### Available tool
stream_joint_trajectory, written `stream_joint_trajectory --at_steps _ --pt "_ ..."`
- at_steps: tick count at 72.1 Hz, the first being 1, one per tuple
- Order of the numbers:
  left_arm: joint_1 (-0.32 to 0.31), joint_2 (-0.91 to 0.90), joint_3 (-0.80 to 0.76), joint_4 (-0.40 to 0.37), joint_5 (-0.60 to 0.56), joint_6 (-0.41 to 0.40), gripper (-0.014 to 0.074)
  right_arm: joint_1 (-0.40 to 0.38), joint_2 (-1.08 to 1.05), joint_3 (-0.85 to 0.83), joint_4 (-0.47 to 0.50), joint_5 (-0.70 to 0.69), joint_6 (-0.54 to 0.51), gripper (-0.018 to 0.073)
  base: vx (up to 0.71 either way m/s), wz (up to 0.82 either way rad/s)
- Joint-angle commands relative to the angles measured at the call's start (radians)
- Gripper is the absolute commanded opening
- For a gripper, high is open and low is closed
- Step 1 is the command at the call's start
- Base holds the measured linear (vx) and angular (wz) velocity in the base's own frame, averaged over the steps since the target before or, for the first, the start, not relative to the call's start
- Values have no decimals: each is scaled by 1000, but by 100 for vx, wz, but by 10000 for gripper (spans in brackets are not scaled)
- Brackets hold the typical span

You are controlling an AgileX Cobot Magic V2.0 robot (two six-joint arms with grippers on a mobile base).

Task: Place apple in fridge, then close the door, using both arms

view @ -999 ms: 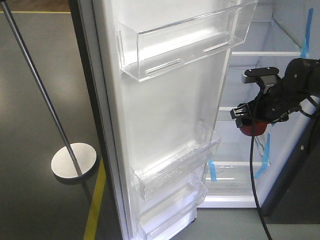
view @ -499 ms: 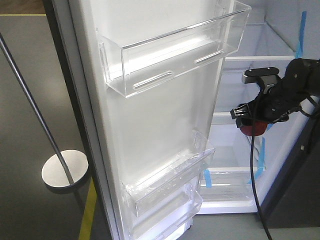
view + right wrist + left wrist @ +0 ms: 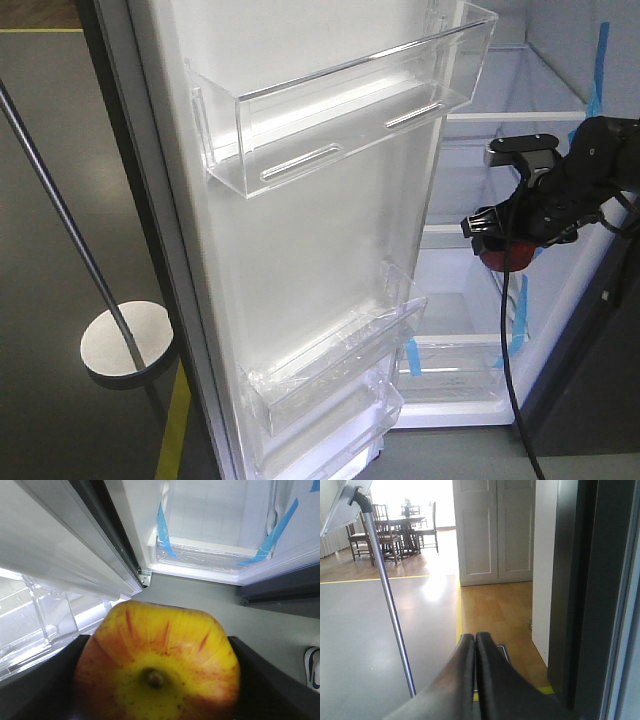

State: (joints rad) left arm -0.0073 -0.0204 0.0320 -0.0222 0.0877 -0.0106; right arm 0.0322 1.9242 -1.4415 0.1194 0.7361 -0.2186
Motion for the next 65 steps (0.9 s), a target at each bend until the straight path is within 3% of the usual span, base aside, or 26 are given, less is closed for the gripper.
stream_joint_trajectory --at_steps 1,52,65 --pt "-6 -6 -1 -7 -82 -2 -6 -1 -52 -26 -1 -38 -9 174 0 0" --pt "-6 -6 -1 -7 -82 -2 -6 -1 -53 -27 -2 -50 -13 174 0 0" --pt "-6 -6 -1 -7 -82 -2 -6 -1 -127 -72 -2 64 -25 174 0 0"
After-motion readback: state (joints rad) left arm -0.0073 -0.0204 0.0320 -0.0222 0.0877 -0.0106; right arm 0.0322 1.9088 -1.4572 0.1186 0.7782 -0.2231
